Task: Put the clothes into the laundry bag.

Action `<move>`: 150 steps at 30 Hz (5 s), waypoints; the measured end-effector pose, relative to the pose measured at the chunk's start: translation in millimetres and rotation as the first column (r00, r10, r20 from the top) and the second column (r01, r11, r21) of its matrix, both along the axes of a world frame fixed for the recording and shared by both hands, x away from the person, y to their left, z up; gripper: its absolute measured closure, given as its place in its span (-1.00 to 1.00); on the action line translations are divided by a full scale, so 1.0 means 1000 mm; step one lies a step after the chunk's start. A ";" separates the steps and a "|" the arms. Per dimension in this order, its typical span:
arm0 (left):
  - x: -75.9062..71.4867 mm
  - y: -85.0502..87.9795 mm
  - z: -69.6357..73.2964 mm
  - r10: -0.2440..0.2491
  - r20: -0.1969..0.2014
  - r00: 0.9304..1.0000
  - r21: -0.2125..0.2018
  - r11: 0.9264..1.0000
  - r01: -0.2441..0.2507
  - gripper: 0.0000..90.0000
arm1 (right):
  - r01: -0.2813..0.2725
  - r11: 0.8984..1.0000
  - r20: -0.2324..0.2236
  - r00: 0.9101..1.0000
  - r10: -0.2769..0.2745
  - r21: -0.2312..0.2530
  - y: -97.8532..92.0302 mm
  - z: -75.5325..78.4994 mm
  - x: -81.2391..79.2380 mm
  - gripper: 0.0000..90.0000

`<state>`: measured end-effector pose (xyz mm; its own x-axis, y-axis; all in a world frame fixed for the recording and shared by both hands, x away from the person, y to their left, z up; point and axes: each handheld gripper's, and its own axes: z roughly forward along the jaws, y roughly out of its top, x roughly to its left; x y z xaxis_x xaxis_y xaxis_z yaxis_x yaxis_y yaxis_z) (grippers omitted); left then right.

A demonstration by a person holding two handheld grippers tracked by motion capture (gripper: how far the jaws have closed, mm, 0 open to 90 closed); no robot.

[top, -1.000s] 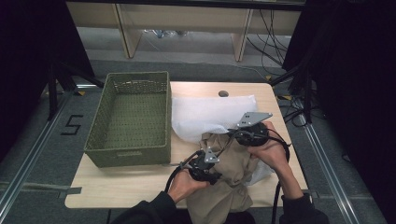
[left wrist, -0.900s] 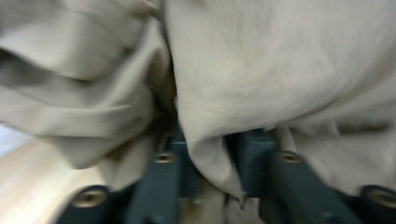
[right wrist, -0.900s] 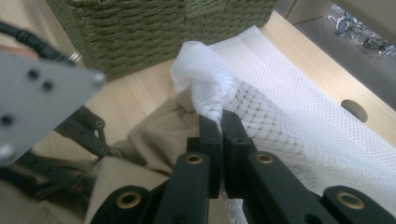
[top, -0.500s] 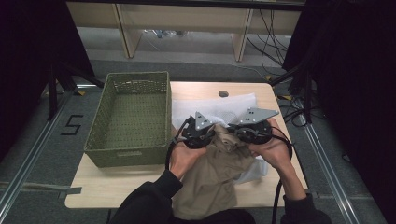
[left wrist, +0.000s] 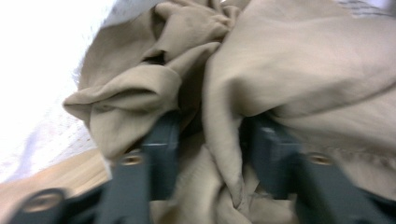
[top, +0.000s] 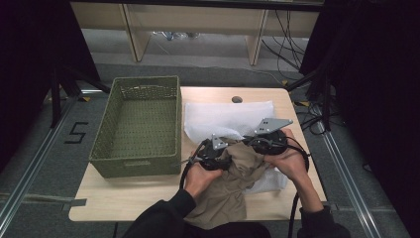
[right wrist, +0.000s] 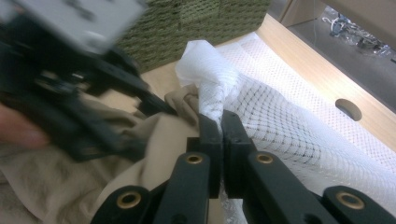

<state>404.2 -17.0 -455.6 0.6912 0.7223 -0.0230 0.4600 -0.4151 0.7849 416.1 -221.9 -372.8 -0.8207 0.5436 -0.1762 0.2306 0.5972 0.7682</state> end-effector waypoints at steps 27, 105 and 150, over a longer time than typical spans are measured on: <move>0.002 -0.031 0.015 -0.022 0.135 0.991 0.025 1.000 0.018 0.67 | -0.020 1.000 0.008 1.000 0.020 0.019 0.001 0.010 -0.006 1.00; -0.014 0.018 0.001 -0.009 -0.044 0.999 -0.058 0.998 0.006 -0.40 | -0.004 1.000 -0.053 0.999 0.004 0.002 -0.008 -0.009 -0.008 0.99; 0.021 0.010 -0.022 0.127 0.003 0.992 -0.149 0.981 -0.125 0.18 | -0.034 0.999 -0.068 0.997 0.032 -0.023 -0.004 -0.015 -0.017 0.99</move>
<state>425.4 -7.0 -477.4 0.5960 0.7927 -0.1280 0.4907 -0.2334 0.8395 398.8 -226.1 -388.0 -0.8484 0.5125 -0.1326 0.2612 0.6232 0.7371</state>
